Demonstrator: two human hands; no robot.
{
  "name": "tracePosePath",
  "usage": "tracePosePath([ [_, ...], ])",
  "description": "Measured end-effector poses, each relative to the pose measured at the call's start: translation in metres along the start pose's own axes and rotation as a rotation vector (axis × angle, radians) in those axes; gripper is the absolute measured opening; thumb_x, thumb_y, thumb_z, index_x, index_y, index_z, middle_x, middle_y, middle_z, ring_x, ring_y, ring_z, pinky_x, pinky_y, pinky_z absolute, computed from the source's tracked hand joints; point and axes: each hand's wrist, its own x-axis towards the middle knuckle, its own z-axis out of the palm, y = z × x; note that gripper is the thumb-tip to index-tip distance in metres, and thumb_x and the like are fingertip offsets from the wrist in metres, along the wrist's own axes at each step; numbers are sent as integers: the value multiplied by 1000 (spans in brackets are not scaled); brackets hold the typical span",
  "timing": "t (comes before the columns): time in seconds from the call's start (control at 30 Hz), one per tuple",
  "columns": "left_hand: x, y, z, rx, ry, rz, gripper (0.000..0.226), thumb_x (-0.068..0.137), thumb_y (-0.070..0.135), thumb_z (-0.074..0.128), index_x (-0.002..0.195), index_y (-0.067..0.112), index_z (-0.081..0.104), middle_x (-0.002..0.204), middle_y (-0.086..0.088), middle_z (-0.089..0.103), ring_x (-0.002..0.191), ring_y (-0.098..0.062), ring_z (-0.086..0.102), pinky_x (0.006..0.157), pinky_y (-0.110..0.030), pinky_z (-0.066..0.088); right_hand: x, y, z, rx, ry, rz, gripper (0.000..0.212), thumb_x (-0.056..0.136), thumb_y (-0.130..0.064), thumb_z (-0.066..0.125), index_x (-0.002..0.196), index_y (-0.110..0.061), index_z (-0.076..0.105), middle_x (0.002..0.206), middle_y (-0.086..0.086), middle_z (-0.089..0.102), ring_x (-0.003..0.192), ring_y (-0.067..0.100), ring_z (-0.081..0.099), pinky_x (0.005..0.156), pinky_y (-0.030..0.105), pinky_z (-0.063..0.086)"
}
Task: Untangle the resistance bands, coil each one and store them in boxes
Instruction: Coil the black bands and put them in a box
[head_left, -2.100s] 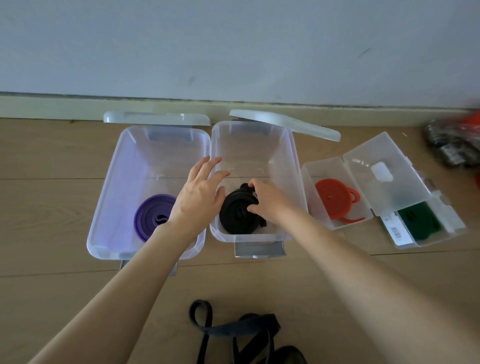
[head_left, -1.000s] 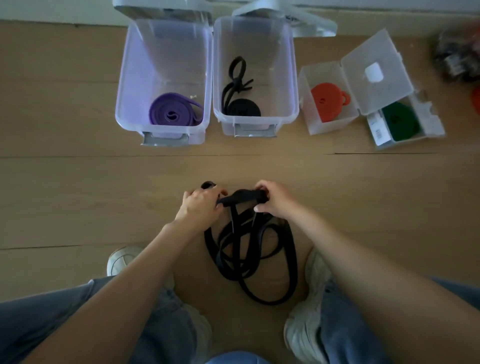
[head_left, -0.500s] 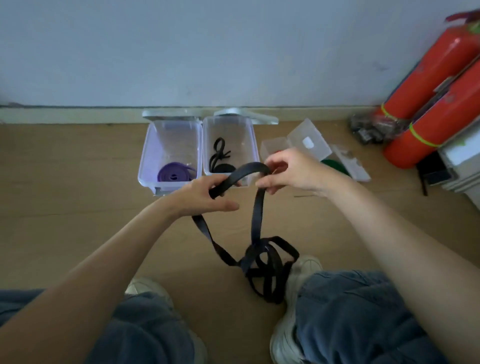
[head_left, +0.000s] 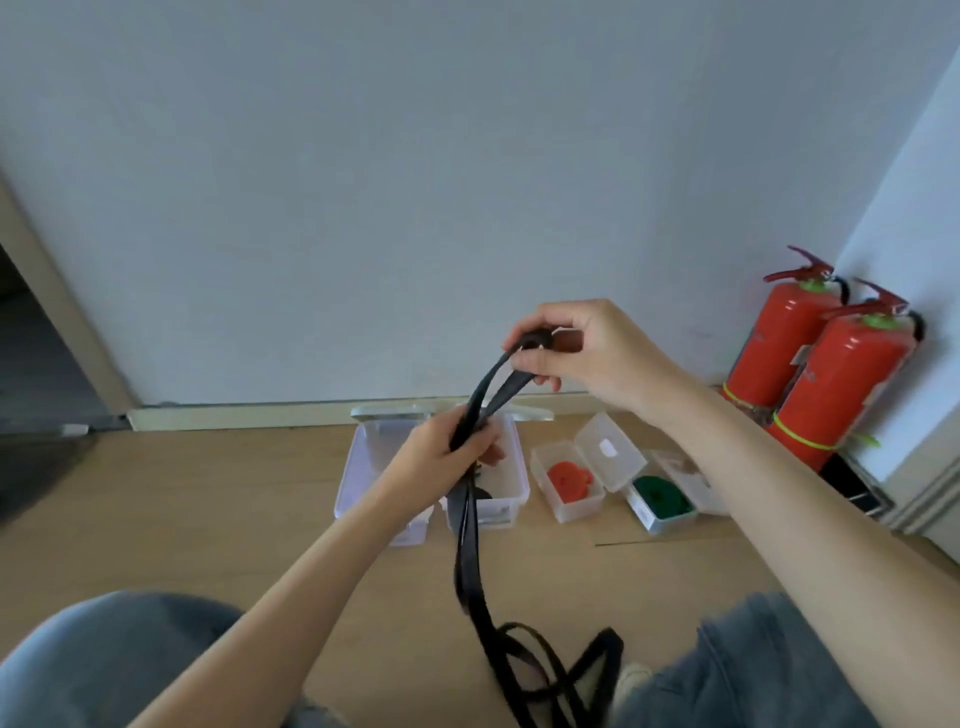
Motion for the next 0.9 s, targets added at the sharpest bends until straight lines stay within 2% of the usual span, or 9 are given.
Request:
tracePosePath([
  [0.1, -2, 15, -8, 389, -106, 106, 12, 93, 27, 51, 82, 23, 55, 78, 11, 64, 73, -5, 62, 68, -24, 46, -5, -5, -6, 16, -37, 30, 14, 76, -13, 75, 85, -23, 70, 89, 5, 67, 62, 11, 64, 77, 26, 53],
  [0.2, -2, 25, -12, 586, -179, 221, 23, 89, 28, 58, 107, 14, 60, 105, 1, 60, 96, -14, 54, 83, -23, 43, -8, -2, -6, 114, -75, 67, 24, 73, -8, 76, 86, -26, 71, 98, -4, 65, 76, 14, 69, 86, 27, 50],
  [0.27, -2, 32, -16, 438, -129, 242, 30, 85, 22, 65, 114, 17, 61, 104, 6, 54, 92, -6, 52, 80, -12, 42, -8, 4, -4, 51, -107, 83, 25, 76, -6, 74, 85, -30, 70, 90, -6, 69, 79, 13, 68, 87, 30, 50],
  [0.33, 0, 39, -20, 186, -66, 163, 28, 83, 9, 65, 106, 25, 62, 94, 7, 59, 79, -1, 58, 74, -12, 46, -7, 12, 1, -57, -110, 84, 25, 77, -9, 74, 90, -29, 68, 86, -5, 71, 81, 13, 68, 85, 30, 52],
  [0.43, 8, 44, -26, -199, -101, 3, 27, 84, -5, 57, 100, 16, 61, 87, -3, 70, 74, -8, 67, 68, -19, 53, -4, 28, 8, 98, -14, 150, 33, 74, -11, 77, 98, -20, 56, 86, 2, 72, 78, 20, 68, 74, 26, 55],
  [0.5, 15, 42, -30, -360, -141, -70, 19, 87, -1, 55, 103, 9, 59, 87, -8, 71, 78, -17, 70, 68, -20, 54, 0, 36, 13, 134, 19, 188, 37, 72, -12, 78, 94, -17, 49, 83, 5, 72, 73, 22, 68, 65, 26, 56],
  [0.67, 39, 25, -34, -211, -102, -139, 9, 82, 14, 68, 89, 12, 62, 78, -6, 70, 72, -20, 71, 71, -28, 58, 12, 57, 24, -124, -40, 115, 22, 74, -23, 77, 86, -19, 60, 78, -7, 73, 70, 2, 66, 72, 25, 54],
  [0.8, 46, 10, -30, -361, -160, -240, 31, 76, 25, 70, 102, 11, 62, 88, -11, 74, 84, -25, 72, 78, -27, 57, 14, 74, 32, -152, -20, 39, 17, 80, -27, 72, 92, -25, 62, 94, -17, 70, 91, -12, 61, 82, 16, 46],
  [0.9, 51, 6, -28, -420, -108, -312, 25, 81, 18, 68, 101, 4, 63, 91, -17, 73, 85, -27, 71, 75, -25, 57, 17, 80, 45, -185, -19, -26, 14, 84, -24, 67, 97, -22, 61, 99, -15, 68, 100, -6, 60, 88, 23, 49],
])
